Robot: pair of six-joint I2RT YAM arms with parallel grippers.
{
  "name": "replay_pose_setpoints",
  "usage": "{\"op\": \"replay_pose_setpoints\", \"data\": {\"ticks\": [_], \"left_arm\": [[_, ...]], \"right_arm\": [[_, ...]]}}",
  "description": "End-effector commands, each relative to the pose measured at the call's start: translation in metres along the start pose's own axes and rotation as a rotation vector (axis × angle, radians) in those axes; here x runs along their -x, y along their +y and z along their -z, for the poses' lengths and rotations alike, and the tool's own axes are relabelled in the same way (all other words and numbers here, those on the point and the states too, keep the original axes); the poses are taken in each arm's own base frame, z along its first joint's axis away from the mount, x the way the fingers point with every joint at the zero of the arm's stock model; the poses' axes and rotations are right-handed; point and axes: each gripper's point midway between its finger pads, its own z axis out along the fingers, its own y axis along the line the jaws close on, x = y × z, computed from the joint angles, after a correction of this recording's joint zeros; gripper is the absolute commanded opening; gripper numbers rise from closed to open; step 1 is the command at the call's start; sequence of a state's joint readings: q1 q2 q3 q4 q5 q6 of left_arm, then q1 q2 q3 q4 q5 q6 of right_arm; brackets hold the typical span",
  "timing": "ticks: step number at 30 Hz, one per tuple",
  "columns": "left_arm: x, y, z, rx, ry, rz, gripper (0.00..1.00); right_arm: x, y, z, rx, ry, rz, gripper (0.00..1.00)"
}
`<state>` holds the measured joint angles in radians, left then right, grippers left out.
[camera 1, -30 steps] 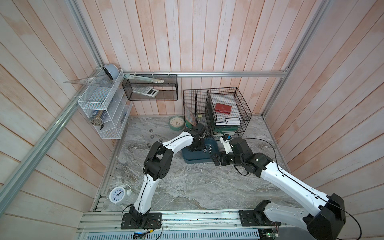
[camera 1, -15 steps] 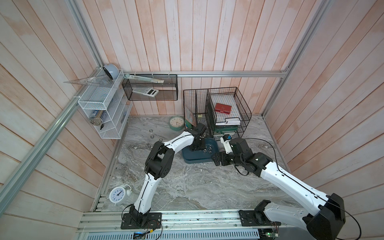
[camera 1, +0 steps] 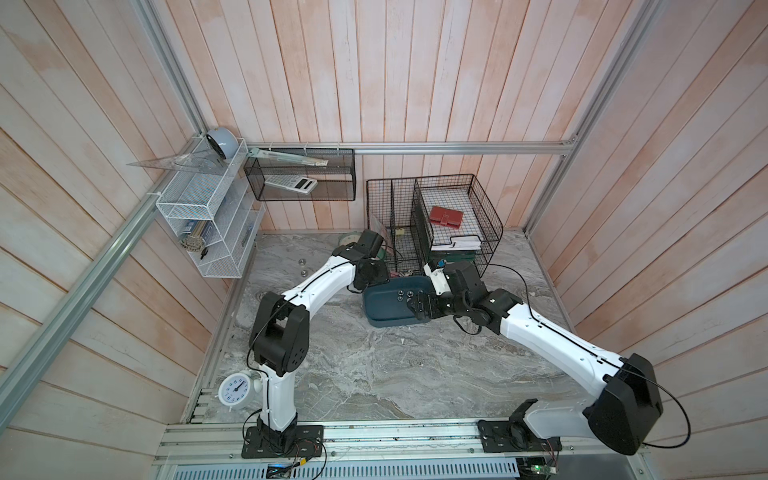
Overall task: Put the nuts on the desktop into the storage box
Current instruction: Place the nut in the storage box, then pick up the nut from the center of the board.
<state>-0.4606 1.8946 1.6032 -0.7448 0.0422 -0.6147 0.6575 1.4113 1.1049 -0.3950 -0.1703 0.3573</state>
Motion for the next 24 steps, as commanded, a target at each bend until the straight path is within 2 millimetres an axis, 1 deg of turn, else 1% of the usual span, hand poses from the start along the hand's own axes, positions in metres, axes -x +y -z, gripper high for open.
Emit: {"op": "replay_pose_setpoints", "data": {"ticks": [1,2,3,4,9,16,20,22,24], "left_arm": [[0.002,0.026,0.012,0.054,-0.031,0.027,0.8],[0.003,0.033,0.015,0.063,-0.036,0.039,0.84],[0.004,0.041,0.017,0.073,-0.042,0.052,0.96],[0.003,0.048,0.02,0.085,-0.044,0.064,1.0],[-0.001,0.082,0.033,0.136,-0.063,0.113,1.0],[-0.014,0.141,0.051,0.247,-0.087,0.196,1.0],[-0.023,0.177,0.053,0.307,-0.073,0.243,1.0],[-0.028,0.197,0.052,0.334,-0.062,0.275,1.0],[-0.032,0.211,0.05,0.351,-0.052,0.3,1.0]], "right_arm": [[0.018,0.021,-0.006,0.082,-0.019,0.05,0.98],[0.021,0.024,-0.009,0.092,-0.018,0.059,0.98],[0.023,0.028,-0.013,0.103,-0.014,0.069,0.98],[0.024,0.032,-0.017,0.115,-0.007,0.078,0.98],[0.03,0.053,-0.033,0.169,0.018,0.125,0.98],[0.035,0.085,-0.052,0.234,0.051,0.207,0.98],[0.038,0.1,-0.057,0.251,0.057,0.247,0.98],[0.039,0.104,-0.058,0.256,0.057,0.253,0.98],[0.039,0.106,-0.059,0.253,0.056,0.258,0.98]]}}
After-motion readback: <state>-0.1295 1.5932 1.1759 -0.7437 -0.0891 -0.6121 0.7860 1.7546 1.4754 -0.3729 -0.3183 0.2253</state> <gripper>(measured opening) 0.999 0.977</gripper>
